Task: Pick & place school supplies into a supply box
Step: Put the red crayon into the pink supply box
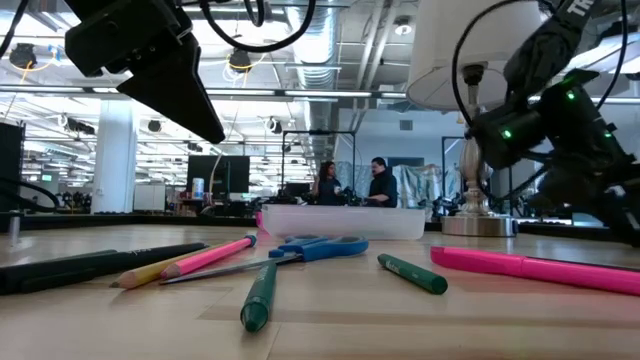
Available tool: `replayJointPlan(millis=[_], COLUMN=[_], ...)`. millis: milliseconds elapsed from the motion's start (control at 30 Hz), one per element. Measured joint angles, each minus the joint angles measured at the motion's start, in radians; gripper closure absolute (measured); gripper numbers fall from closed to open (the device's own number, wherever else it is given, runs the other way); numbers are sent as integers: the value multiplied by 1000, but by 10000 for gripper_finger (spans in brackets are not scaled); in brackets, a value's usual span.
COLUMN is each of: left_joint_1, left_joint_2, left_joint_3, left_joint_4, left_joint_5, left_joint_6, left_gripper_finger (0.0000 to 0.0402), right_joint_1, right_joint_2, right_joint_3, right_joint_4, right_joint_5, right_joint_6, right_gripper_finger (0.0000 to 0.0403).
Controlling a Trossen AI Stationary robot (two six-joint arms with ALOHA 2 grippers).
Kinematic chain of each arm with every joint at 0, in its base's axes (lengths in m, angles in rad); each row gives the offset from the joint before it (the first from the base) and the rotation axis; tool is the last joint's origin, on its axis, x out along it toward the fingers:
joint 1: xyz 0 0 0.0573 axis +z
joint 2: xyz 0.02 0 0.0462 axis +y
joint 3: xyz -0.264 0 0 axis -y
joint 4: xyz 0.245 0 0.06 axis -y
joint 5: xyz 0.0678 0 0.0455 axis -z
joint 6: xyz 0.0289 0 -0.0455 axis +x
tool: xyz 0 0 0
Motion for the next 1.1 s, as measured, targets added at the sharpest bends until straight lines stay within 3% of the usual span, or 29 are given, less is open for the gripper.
replayJointPlan(millis=[267, 800, 1100], left_joint_1=[4, 3, 3], left_joint_2=[0, 0, 0], left_joint_3=[0, 0, 0], left_joint_4=[0, 0, 0], left_joint_5=[0, -17, -38], left_joint_6=[1, 2, 6], left_gripper_finger=[248, 248, 248], right_joint_1=[1, -121, -127], right_joint_2=[0, 1, 1], right_joint_3=[-13, -55, -54], right_joint_4=[-77, -36, -11], right_joint_5=[18, 21, 1], right_joint_6=[0, 8, 2], right_gripper_finger=[333, 365, 387])
